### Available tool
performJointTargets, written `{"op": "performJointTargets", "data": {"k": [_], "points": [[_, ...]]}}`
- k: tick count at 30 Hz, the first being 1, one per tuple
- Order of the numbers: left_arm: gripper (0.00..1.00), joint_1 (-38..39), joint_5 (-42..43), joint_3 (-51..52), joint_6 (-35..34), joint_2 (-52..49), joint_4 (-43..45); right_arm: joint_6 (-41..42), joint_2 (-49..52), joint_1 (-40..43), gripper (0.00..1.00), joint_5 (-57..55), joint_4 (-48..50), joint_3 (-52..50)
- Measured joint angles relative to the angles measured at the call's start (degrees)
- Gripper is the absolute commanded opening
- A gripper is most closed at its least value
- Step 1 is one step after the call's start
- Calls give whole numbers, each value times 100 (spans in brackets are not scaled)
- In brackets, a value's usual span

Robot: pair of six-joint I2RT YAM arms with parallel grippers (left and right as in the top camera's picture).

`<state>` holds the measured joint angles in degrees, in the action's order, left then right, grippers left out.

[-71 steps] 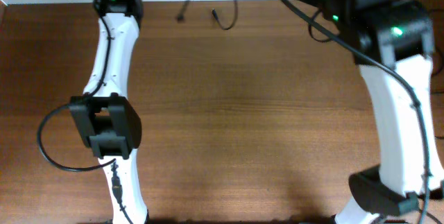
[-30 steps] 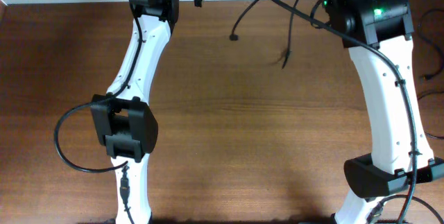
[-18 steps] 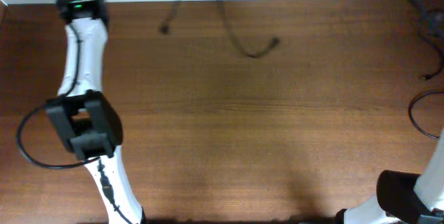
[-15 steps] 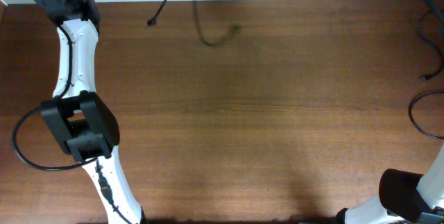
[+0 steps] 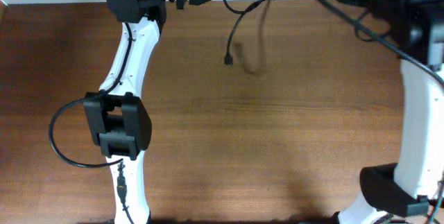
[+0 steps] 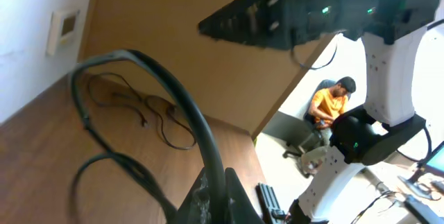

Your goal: Untangle cables

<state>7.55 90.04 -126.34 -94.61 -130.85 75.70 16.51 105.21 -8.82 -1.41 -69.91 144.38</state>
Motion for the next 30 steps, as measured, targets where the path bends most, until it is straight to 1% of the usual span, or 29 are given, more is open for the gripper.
{"op": "performJointTargets", "data": {"k": [6,11,17,23,30], "points": [[0,-87,0,-1067,-170,0,-63,0,682,-249,98,-87,188,0],[0,-46,0,-1563,-236,2,-177,2,975,-404,98,-87,380,-9],[0,-7,0,-1606,-254,2,-258,-20,970,-614,98,-72,833,-9],[0,-7,0,-1606,-254,0,-258,-118,813,-612,98,-68,841,-4],[0,-7,0,-1606,-254,2,-260,-181,210,-614,97,-66,693,61]]}}
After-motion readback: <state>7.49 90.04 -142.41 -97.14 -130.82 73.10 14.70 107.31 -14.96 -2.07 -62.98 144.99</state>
